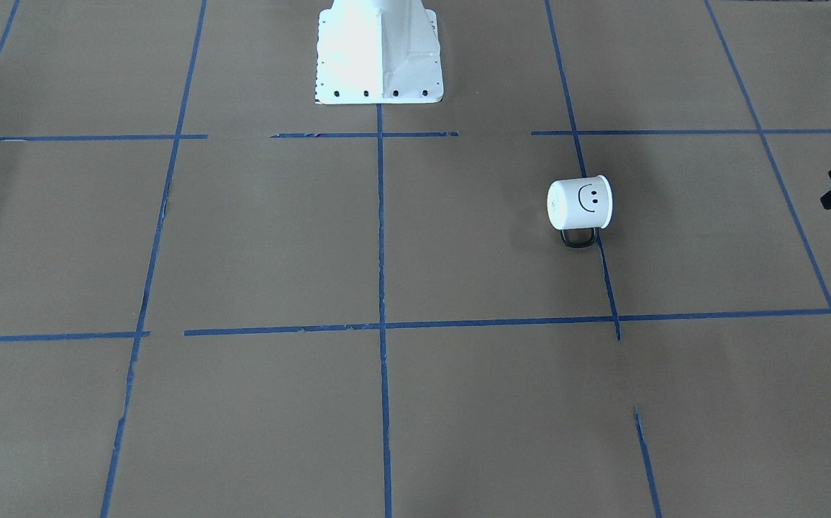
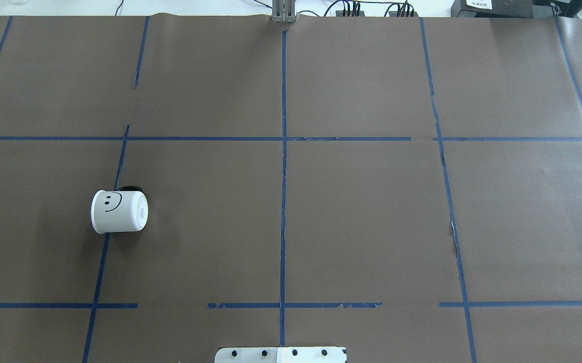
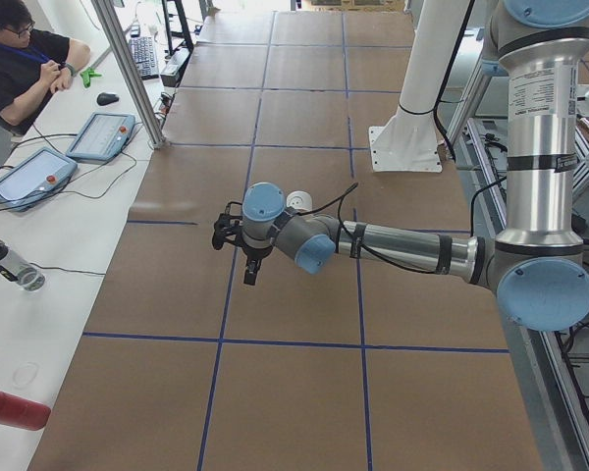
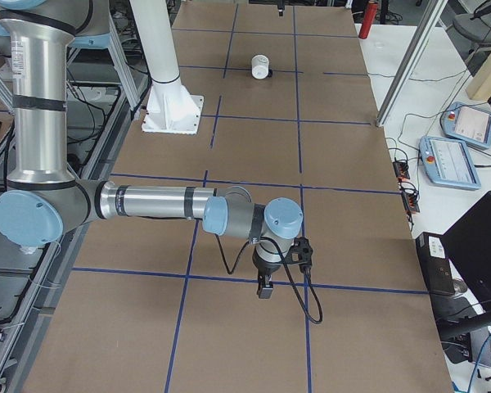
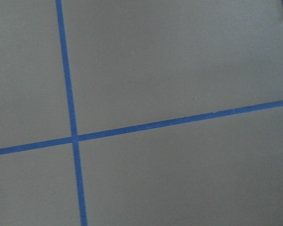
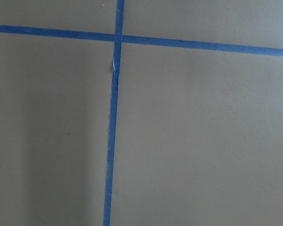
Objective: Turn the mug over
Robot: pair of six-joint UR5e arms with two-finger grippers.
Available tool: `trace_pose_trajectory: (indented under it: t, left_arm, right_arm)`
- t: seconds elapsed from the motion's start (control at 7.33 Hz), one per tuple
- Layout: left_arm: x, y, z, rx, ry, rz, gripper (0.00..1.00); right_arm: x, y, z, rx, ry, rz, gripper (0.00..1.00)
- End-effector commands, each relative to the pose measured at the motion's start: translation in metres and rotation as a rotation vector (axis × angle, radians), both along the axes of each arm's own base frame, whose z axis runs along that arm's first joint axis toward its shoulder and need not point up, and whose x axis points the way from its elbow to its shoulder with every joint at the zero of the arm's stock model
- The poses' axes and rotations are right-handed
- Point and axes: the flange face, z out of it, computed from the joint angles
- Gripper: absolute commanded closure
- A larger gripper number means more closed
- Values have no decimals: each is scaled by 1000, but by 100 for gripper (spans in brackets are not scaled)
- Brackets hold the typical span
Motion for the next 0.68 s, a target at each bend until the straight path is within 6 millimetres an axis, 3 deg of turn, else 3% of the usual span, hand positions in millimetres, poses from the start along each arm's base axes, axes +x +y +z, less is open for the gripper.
trace_pose_trajectory:
  t: [0.0, 0.14, 0.55]
  left_arm:
    - [54, 53, 2, 0, 130, -110, 0]
    - [78, 70, 5, -28, 157, -143, 0]
    - [157, 106, -14, -119, 300, -267, 0]
  right_arm:
    - [0, 0, 0, 0, 0, 0, 0]
    - [0, 0, 0, 0, 0, 0, 0]
    - [0, 0, 0, 0, 0, 0, 0]
